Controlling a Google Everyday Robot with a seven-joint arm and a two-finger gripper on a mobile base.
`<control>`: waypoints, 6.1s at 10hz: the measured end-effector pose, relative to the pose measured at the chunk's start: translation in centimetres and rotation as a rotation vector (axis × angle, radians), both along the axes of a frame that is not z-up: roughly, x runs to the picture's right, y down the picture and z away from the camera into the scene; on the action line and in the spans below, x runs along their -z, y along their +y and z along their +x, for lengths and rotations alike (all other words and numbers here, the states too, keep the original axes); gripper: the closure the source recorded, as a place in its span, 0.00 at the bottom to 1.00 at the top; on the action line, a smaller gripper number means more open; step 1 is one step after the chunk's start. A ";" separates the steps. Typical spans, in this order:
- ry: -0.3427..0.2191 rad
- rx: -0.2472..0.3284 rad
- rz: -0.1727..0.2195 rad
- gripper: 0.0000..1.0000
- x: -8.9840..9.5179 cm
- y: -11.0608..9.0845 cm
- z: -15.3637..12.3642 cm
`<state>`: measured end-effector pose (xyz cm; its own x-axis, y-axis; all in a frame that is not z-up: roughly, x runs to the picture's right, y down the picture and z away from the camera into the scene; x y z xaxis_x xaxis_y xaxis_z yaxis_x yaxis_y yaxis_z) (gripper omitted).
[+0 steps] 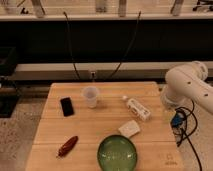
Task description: Place the pepper in the ceramic bowl
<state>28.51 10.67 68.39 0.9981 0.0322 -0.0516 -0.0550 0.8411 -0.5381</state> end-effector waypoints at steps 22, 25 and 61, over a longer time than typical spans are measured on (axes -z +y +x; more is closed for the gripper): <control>-0.157 0.384 -0.025 0.20 -1.6 1.4 -20.3; -0.197 0.461 -0.034 0.20 -2.0 2.0 -23.2; -0.574 0.968 -0.095 0.20 -6.2 14.0 -44.7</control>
